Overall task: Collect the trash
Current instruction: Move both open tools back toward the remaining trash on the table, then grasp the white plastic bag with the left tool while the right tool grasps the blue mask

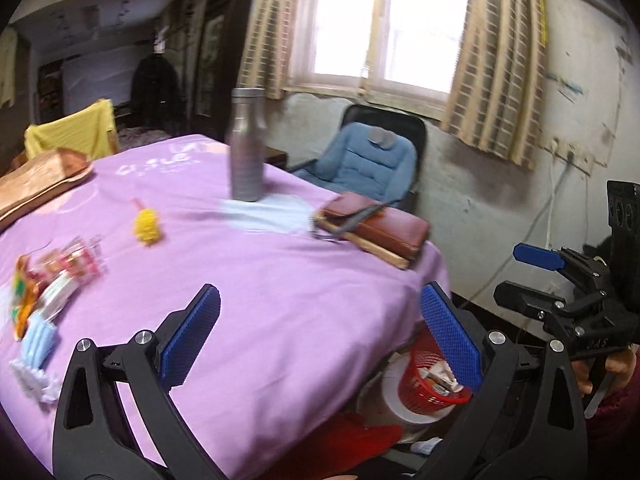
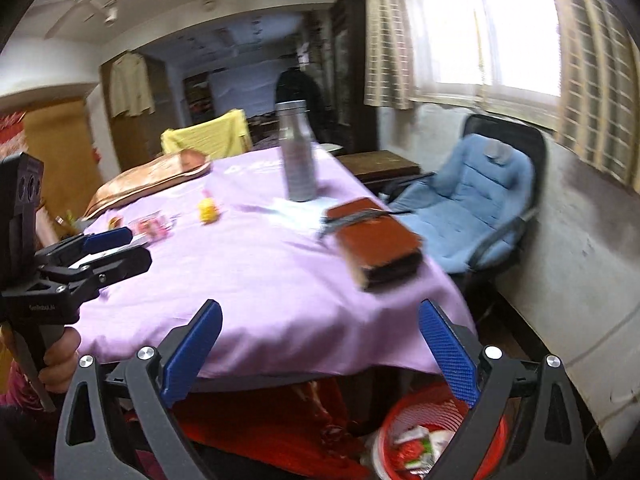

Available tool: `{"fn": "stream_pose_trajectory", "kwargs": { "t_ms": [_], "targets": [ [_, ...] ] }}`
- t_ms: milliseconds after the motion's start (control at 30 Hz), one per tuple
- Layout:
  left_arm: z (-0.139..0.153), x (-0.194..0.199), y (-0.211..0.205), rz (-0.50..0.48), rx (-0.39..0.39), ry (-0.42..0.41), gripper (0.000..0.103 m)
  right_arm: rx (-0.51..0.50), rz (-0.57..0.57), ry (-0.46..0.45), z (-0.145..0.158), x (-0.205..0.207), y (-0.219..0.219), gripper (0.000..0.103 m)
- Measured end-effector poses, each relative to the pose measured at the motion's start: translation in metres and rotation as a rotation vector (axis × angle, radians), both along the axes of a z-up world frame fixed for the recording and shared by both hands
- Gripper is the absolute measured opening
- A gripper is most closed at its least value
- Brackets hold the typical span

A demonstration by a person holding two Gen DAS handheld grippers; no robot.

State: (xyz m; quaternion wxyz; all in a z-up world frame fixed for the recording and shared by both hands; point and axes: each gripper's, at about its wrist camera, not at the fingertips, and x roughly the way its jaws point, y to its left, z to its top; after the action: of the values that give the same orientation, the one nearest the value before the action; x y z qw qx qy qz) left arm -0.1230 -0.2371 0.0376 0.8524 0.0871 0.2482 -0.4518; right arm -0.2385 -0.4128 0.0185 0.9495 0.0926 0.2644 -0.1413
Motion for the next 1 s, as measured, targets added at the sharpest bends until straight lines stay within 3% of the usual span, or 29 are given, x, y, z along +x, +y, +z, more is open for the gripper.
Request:
{"fn": "stream_pose_trajectory", "kwargs": {
  "t_ms": [367,600,833,1000],
  "targets": [
    [-0.016,0.061,0.083,0.214,0.002,0.017,0.096,0.02,0.201,0.043,0.0,0.098,0.068,0.097],
    [-0.042,0.113,0.135,0.401,0.107,0.078,0.096,0.096,0.288,0.065,-0.016,0.158,0.091,0.097],
    [-0.069,0.155,0.205,0.572,0.163,0.217,0.096,0.163,0.33,0.055,-0.025,0.194,0.098,0.097],
    [-0.073,0.169,0.221,0.575,0.145,0.309,0.096,0.181,0.359,0.067,-0.032,0.209,0.101,0.097]
  ]
}}
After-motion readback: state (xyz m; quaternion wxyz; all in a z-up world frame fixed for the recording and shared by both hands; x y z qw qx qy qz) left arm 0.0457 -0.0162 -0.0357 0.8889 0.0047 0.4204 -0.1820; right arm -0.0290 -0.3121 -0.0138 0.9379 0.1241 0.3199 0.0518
